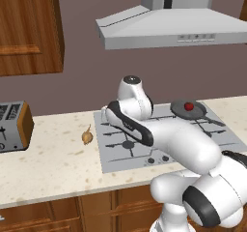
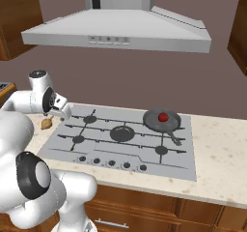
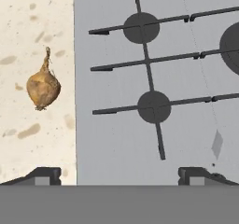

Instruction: Place the pan on the rear right burner on the stove. Then place the tomato and the onion in the pan and turn on the rear right burner.

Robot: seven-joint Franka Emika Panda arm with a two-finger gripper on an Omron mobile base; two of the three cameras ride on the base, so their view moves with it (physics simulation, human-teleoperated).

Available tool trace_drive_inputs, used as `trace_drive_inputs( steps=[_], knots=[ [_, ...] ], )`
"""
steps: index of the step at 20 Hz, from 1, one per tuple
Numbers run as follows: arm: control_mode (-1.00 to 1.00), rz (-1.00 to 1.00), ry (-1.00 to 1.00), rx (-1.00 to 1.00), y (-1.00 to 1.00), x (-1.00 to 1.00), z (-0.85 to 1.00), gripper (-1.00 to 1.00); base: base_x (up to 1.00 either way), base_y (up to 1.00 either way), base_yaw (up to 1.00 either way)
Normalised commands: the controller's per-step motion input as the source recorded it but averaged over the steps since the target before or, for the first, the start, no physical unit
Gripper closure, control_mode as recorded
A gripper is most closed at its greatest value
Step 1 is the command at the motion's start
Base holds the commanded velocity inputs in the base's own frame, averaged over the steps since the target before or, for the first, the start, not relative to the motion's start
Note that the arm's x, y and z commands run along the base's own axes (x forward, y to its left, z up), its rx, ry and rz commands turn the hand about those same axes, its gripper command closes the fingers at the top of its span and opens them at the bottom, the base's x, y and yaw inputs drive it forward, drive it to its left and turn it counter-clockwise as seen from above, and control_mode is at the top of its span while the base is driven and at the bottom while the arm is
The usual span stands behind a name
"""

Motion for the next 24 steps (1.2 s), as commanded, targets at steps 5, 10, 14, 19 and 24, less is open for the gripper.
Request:
trace_drive_inputs(
  steps=[5,10,14,19,24],
  knots=[
    [-1.00,0.00,0.00,0.11,0.30,0.00,0.03,-1.00,0.00,0.00,0.00],
    [-1.00,0.00,0.00,0.15,0.08,0.04,0.00,-1.00,0.00,0.00,0.00],
    [-1.00,0.00,0.00,0.11,0.17,0.19,-0.04,-1.00,0.00,0.00,0.00],
    [-1.00,0.00,0.00,0.03,0.37,0.21,-0.04,-1.00,0.00,0.00,0.00],
    [-1.00,0.00,0.00,0.00,0.52,0.37,-0.19,-1.00,0.00,0.00,0.00]
  ],
)
